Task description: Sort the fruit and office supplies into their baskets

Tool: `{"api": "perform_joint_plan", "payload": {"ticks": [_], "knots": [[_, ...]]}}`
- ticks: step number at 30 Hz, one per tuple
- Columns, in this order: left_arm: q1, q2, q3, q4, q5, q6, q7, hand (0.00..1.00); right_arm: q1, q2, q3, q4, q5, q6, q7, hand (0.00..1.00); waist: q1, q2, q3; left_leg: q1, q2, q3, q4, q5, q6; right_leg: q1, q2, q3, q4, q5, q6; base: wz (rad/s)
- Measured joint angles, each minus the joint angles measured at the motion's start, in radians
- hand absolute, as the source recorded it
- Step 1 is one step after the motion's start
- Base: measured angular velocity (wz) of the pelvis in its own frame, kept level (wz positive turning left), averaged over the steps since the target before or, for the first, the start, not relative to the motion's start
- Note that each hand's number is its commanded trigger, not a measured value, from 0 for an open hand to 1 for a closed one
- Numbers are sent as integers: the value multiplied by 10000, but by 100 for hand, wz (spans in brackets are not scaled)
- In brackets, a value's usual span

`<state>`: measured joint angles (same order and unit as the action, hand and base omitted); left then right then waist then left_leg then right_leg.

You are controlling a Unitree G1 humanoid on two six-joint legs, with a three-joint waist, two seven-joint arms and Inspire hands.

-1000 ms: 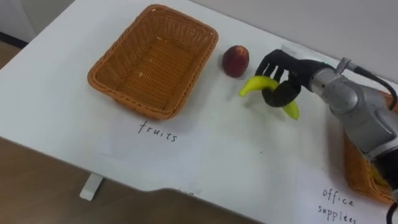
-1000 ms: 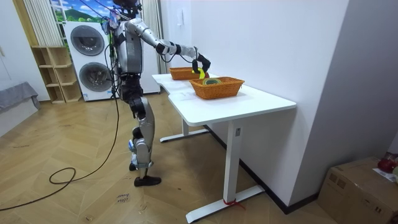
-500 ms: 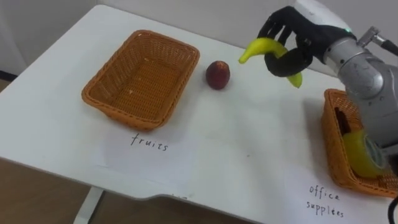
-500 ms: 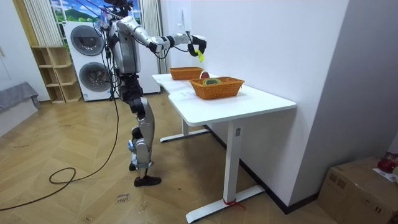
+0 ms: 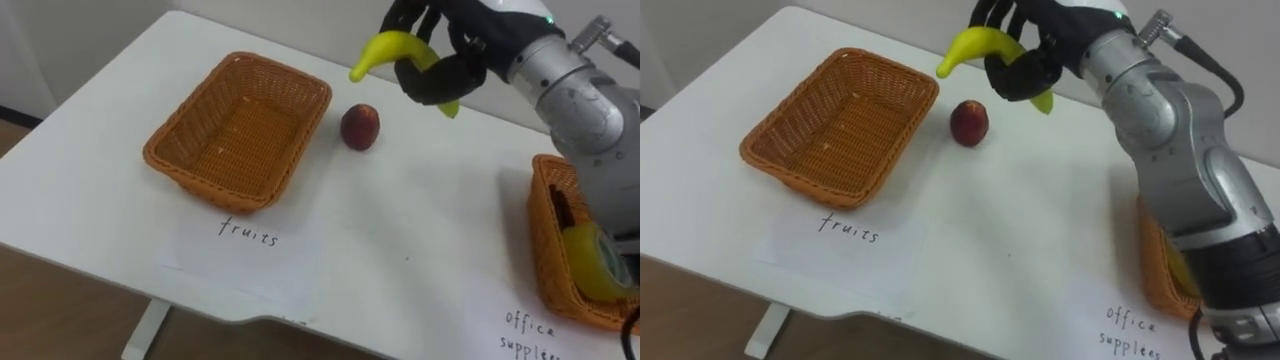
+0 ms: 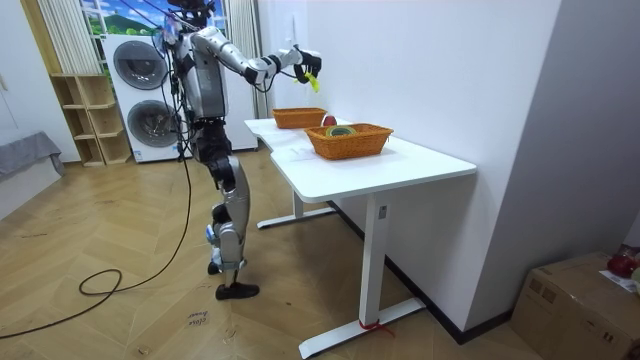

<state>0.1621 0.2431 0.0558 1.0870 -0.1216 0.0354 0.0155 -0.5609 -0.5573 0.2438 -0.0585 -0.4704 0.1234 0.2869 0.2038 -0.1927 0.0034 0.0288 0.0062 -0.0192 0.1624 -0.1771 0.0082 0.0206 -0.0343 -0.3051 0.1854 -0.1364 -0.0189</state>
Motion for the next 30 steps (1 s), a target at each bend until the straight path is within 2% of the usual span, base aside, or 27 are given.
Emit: {"api": "perform_joint_plan", "payload": {"ticks": [2, 4, 6, 8, 12, 14, 19, 30], "knots": [[64, 4, 9, -142, 38, 0, -16, 0, 0, 161, 71, 0, -115, 5, 11, 100, 54, -48, 20, -4, -1, -24, 22, 0, 0, -3, -2, -20, 0, 0, 0, 2], [85, 18, -7, -318, 35, 0, -19, 0, 1, 371, 102, 35, -124, 36, 33, 100, 144, -124, 120, -24, -9, -94, 37, 1, 0, 6, -8, -88, 0, -1, 1, 6], [73, 58, -12, -344, 32, -1, -13, 0, 1, 529, 131, 145, -125, 97, 33, 100, 240, -176, 173, -52, -8, -134, 43, 0, -1, 8, -8, -136, 0, -1, 2, 5], [59, 94, -19, -344, 38, -1, -1, 0, 2, 618, 218, 230, -110, 111, 19, 100, 278, -275, 141, -119, -13, -172, 37, -1, -3, -5, -8, -146, -1, -1, 2, 8], [82, 217, -13, -296, 30, 3, 113, 0, 1, 624, 579, 583, -86, 103, -107, 100, 468, -510, 165, -216, -25, -329, 47, -2, -3, -8, -14, -276, -2, -2, 4, 11], [88, 258, -14, -283, 35, 20, 161, 0, 1, 623, 686, 730, -119, 98, -188, 100, 511, -595, 140, -246, -31, -430, 96, -2, -3, 5, -13, -280, -2, -2, 3, 17], [101, 236, -12, -281, 36, 21, 129, 0, -1, 623, 1192, 825, -109, 84, -478, 100, 791, -593, 143, -205, -32, -492, 78, -2, -2, 29, -13, -277, -8, -2, 3, 4], [166, 221, -11, -305, 54, 18, 132, 0, -2, 624, 1486, 830, -97, -9, -808, 100, 835, -561, 167, -269, -34, -594, 43, -4, -5, 48, -10, -477, -17, -3, 6, 3]]}}
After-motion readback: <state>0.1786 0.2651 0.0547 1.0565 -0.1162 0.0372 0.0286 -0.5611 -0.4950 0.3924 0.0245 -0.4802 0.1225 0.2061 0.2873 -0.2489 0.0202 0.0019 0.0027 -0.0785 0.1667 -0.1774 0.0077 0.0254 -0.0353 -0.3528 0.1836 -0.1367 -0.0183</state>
